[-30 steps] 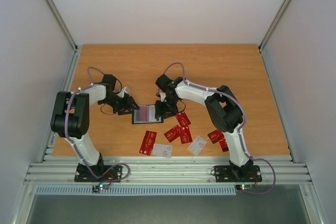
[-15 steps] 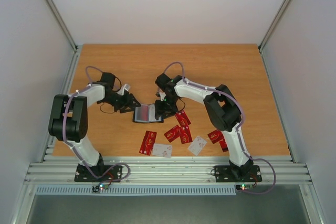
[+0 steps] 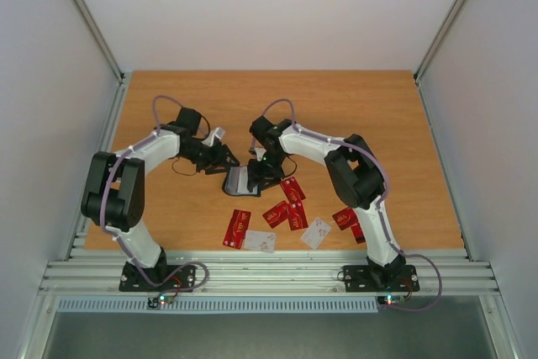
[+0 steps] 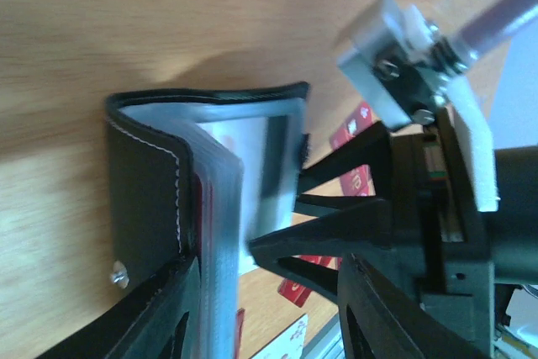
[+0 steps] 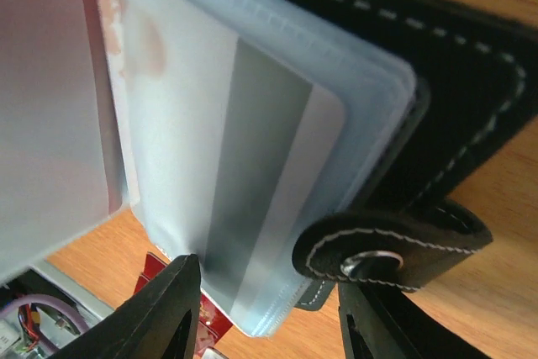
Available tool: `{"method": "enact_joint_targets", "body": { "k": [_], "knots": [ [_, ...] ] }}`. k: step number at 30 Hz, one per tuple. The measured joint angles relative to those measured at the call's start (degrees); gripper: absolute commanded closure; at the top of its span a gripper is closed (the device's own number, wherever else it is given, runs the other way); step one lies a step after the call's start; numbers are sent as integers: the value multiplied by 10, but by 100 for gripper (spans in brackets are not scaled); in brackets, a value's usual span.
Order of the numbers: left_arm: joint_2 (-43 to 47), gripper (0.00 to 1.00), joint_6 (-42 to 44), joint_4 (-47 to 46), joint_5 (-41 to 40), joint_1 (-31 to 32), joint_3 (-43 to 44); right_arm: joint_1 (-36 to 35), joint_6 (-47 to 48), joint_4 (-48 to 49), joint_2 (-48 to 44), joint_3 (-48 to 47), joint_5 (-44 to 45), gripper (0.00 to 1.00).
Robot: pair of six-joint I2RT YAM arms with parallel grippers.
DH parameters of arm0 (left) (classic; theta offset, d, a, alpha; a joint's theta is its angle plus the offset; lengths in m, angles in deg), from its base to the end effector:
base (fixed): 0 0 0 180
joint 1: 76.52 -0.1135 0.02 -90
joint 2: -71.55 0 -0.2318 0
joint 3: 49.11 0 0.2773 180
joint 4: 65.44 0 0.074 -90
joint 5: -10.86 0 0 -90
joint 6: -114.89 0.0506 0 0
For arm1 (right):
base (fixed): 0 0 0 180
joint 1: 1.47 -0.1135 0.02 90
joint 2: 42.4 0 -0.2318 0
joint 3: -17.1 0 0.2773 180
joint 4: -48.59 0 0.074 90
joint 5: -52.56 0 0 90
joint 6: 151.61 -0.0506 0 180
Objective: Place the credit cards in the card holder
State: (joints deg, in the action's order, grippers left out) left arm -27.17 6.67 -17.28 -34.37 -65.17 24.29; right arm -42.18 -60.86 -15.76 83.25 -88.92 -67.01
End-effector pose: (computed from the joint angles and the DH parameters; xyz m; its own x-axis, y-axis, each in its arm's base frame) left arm 0.3235 -0.1013 0.1186 -0.9979 -0.0261 -0.0590 0.0253 0.6827 -0.7302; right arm 0.3086 0.2985 0.0913 -0.7458 -0.6568 -0.1113 -0.6163 0.6170 0.4894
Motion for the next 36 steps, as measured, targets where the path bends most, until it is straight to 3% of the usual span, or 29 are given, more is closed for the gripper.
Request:
{"method": "enact_joint_targets", "body": {
  "k": [22,36],
  "knots": [
    [-41,55,-66,-36,1,76,26,54,4,56,-24,43,-46,54],
    [-78,56,-81,-12,-19,83,93,83,5,53,-78,57,-32,55]
  ]
}}
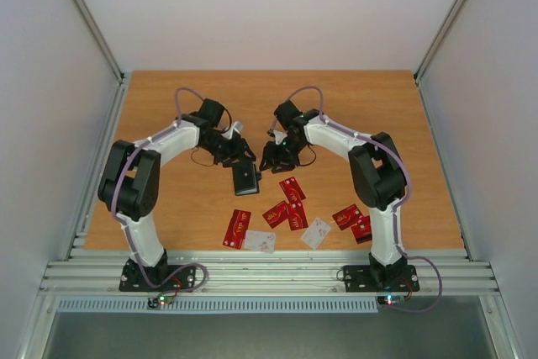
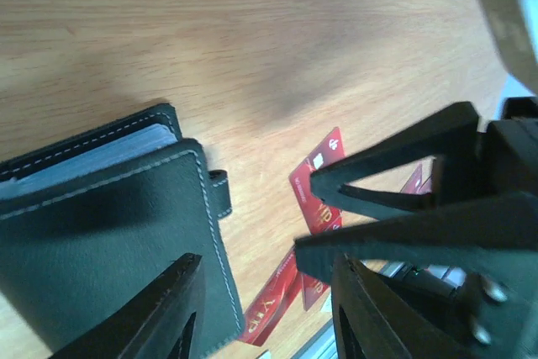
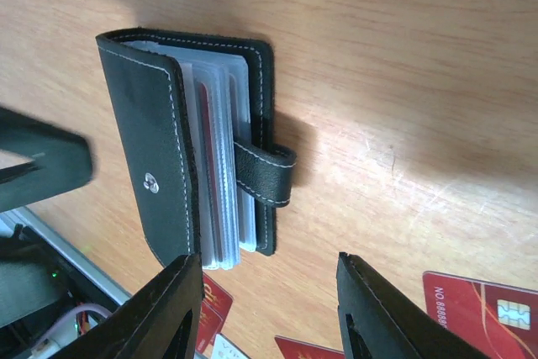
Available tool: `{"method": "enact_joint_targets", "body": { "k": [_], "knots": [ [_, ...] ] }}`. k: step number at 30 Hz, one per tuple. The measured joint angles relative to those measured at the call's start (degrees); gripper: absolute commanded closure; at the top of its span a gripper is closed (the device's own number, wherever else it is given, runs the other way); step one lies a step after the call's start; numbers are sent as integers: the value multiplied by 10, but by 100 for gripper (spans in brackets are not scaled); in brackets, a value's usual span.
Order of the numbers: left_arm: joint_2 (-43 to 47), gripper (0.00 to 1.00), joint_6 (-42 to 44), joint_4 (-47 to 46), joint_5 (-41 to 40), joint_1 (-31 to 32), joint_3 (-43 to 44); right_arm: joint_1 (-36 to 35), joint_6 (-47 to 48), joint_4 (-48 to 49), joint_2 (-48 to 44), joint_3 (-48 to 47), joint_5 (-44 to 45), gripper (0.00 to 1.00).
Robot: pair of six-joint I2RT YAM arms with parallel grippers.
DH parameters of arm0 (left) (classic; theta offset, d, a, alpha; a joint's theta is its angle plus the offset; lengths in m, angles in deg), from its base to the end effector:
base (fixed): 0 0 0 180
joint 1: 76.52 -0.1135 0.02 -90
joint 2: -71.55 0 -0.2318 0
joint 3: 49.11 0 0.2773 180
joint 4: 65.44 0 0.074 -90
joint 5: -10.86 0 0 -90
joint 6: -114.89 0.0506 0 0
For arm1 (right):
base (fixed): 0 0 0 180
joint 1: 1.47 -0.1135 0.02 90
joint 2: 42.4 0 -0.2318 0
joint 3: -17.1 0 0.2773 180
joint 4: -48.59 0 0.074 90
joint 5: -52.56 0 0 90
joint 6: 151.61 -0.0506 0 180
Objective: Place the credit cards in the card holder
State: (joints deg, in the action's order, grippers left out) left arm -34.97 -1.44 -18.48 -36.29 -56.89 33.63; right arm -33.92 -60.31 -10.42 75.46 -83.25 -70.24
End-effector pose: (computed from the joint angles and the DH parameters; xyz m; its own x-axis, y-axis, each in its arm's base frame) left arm 0.3429 -0.1588 0.1190 -0.9999 0.0114 -0.0109 0.0157 0.6920 -0.7217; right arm 0.3397 0.2485 0.1217 -0.8078 -0.5362 -0.2450 -0.5761 0.6296 0.5214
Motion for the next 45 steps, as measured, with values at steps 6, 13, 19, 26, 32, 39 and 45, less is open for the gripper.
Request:
{"method": "enact_joint_targets", "body": {
  "k": [6,13,19,26,32,39,45],
  "knots": [
    [51,75,26,74,-36,0,39,10,-2,1,0,0,-6,54],
    [68,92,54,106,-54,0,23,27,-29,25,25,-32,-67,54],
    [5,97,61,103,-46,0,9,45,-38,64,87,-69,-154,54],
    [-46,100,74,103,-45,0,9,49,-25,66,148,-108,-219,54],
    [-58,100,89,101,-42,0,10,49,17,41,165,-118,-251,53],
    [-66,100,106,114,-43,0,22,49,74,-2,170,-118,-263,53],
    [-71,100,122,122,-38,0,28,49,91,-4,170,-116,-253,52]
  ]
}}
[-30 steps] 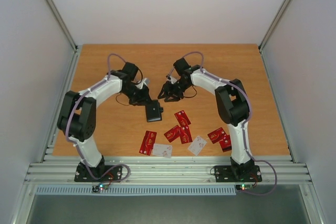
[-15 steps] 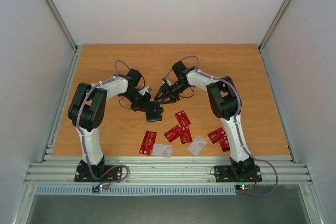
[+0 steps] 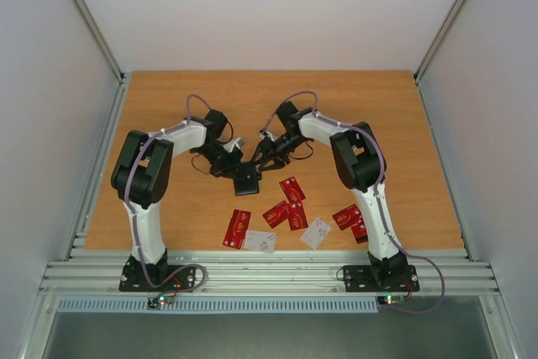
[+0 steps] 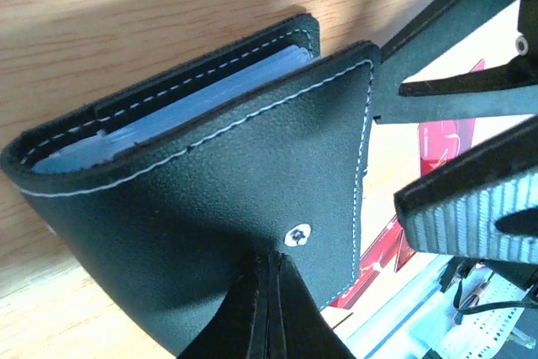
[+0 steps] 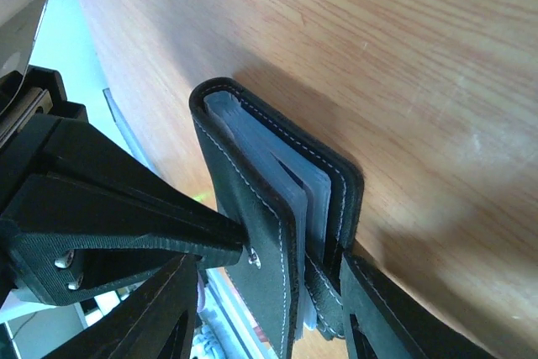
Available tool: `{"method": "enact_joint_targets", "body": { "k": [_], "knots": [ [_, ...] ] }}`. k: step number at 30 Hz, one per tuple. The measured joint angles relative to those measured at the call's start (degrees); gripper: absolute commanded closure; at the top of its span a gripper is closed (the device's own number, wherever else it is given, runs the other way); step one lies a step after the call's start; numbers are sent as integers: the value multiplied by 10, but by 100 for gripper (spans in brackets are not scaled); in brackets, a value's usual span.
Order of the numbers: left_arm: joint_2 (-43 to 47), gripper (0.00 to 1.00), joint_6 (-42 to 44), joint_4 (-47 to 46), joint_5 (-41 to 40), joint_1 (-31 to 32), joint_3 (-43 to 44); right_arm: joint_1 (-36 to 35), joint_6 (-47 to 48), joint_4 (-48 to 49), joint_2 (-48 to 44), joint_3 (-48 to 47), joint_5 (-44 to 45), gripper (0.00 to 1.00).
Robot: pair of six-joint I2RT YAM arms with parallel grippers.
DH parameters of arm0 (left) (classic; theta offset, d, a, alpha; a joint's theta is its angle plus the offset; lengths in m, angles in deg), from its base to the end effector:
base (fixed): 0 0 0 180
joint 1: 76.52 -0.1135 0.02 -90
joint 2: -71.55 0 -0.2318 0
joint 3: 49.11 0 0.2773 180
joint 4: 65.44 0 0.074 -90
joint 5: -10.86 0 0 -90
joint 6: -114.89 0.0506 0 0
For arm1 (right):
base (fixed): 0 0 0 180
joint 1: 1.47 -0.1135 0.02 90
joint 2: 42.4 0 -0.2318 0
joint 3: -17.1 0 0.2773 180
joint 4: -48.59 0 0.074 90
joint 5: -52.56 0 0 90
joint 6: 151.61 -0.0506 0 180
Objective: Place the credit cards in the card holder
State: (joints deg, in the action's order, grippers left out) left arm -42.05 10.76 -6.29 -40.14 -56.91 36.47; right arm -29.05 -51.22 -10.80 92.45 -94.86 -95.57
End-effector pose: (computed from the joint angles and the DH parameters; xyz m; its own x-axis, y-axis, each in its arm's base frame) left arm 0.3314 -0.1519 0.0825 -0.9832 0.1489 0.1056 0.0516 0.7816 -0.6216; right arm 0.3812 0.2476 0.0702 -0.8016 -0.5261 -0.2839 -0.4983 0.3256 0.8035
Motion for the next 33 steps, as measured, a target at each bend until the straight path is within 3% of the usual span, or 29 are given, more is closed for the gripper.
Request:
{"method": "enact_joint_targets", "body": {
  "k": [15,33],
  "knots": [
    [-14,100,25,12,21,-2,9,-10,38,31,0,29,-26,52],
    [-30,100,47,65,22,-10,23,-59,127,-57,-25,61,-53,54]
  ]
}}
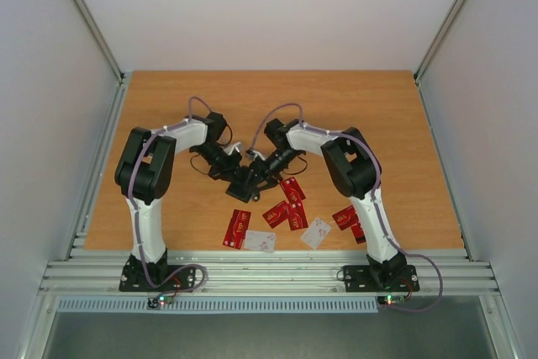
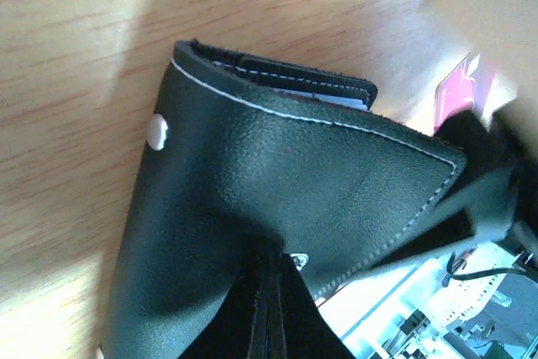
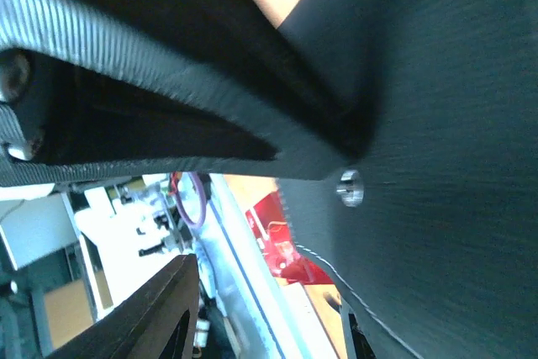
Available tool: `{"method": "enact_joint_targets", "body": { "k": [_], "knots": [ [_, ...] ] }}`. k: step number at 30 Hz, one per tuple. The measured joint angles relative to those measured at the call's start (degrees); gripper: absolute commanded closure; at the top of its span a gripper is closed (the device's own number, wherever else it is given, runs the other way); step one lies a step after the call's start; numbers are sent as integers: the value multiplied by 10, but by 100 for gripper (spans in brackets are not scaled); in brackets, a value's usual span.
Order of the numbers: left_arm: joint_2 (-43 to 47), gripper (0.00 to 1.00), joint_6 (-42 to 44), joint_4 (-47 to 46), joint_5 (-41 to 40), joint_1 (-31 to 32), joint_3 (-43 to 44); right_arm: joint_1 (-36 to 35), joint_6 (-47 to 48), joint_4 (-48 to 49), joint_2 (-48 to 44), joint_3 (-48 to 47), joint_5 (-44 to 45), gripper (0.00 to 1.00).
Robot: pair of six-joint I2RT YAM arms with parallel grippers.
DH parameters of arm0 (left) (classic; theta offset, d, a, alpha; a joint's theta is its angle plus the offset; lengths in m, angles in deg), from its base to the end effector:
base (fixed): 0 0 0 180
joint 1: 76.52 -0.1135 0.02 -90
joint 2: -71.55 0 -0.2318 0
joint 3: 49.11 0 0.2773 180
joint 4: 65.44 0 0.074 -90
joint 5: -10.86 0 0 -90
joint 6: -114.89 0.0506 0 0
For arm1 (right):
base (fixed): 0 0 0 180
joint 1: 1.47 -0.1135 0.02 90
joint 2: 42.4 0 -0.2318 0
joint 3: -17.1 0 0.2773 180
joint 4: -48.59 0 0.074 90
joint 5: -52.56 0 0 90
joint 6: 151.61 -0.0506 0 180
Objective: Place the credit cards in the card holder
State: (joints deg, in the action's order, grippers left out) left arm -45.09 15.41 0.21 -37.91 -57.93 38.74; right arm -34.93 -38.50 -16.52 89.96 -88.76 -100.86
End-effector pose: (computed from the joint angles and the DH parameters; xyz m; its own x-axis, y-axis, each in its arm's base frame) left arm 0.3290 -0.1458 0.0754 -0.9636 0.1934 0.1846 0.0331 0.7715 -0.6354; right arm 0.3268 0.2702 0.0644 -0.6784 -0.6589 -0.3250 -0.5349 0.1398 0.8332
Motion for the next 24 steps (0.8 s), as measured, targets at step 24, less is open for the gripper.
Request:
{"method": "enact_joint_targets", "body": {
  "k": [24],
  "knots": [
    [40,86,-7,-24,-47,12,-21,3,-193,237,-266,268,26,56]
  ]
}}
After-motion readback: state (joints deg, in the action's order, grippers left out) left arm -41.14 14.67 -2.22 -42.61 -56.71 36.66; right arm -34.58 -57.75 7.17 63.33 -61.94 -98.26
